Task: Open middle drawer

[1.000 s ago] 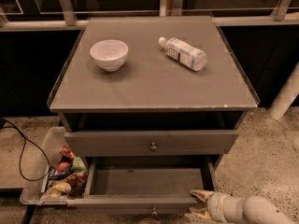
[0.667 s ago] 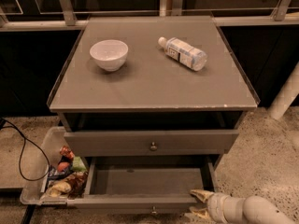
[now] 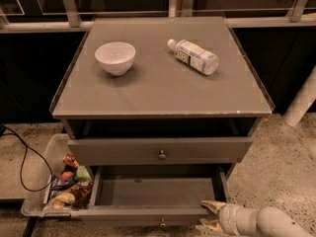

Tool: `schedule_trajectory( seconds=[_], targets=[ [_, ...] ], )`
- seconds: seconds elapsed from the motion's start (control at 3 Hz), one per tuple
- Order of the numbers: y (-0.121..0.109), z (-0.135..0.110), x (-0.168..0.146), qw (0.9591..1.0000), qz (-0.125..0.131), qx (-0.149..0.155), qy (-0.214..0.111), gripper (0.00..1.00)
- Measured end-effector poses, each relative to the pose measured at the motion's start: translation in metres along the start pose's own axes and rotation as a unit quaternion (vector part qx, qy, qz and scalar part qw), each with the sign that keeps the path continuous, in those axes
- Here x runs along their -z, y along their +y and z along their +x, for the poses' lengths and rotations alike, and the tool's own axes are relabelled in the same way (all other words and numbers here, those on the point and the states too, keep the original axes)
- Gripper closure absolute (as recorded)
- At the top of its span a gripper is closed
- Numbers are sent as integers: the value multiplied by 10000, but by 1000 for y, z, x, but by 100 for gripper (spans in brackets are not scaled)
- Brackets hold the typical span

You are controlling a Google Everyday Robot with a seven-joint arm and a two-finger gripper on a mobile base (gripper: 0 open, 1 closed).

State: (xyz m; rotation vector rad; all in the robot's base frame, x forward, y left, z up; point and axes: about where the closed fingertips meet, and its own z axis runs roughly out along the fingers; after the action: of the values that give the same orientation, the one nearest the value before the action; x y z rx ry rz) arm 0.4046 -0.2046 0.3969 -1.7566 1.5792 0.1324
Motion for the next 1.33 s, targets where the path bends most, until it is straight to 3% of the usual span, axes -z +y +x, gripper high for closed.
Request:
schedule_trajectory(
  seconds=[0.33,0.67,1.0,1.33],
  targets=[
    [-1,2,-2,9999,-42,-85,-87,34],
    [9,-3,-3,9997,-114,-108,-207,38],
    [8,-4,-1,9997,-115,-104,-208,61],
    [42,-21,12,9989,-241,251,-303,84]
  ],
)
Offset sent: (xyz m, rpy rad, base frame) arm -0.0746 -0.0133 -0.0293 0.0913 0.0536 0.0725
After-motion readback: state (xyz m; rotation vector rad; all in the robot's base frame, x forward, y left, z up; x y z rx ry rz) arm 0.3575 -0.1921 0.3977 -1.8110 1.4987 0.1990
